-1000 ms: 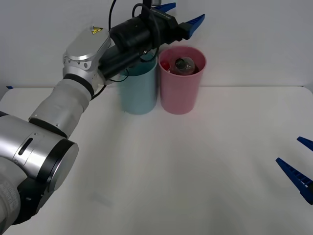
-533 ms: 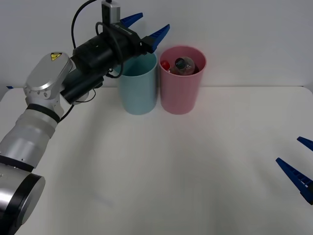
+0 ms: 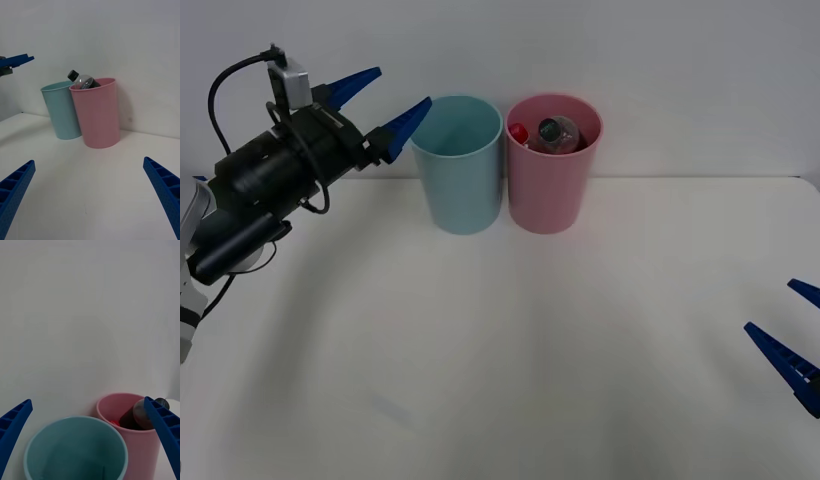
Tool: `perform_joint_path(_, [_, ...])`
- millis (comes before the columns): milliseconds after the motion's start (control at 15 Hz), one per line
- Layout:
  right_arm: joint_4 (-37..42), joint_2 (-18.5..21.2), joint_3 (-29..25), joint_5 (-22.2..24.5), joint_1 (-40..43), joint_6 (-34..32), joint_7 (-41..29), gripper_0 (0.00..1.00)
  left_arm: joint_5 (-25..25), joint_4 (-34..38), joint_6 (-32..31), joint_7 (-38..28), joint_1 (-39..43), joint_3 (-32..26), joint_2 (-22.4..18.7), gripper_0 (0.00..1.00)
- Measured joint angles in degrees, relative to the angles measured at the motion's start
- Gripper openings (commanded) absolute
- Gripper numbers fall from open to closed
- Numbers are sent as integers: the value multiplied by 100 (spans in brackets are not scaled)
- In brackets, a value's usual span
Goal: Grasp the object on the table and drop it into the matching bin: aluminum can to the light blue bin, PET bottle to the pink bin.
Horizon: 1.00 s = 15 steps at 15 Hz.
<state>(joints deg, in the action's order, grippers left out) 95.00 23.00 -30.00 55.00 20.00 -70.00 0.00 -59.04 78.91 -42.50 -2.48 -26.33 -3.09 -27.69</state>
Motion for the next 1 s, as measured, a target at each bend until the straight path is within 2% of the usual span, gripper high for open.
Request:
perform_joint_path(333, [0,0,0,0,0,0,1,100,-454,704,-1068,82,1143,-1163,-8,100])
perform_joint_path(667, [0,0,0,0,0,0,0,100,-667,875,-2229,309,1951,-2234,-106,100])
perform_joint_path(1000, [0,0,0,0,0,0,1,100,-558,1141,-2317,454,2813,-2530,-358,100])
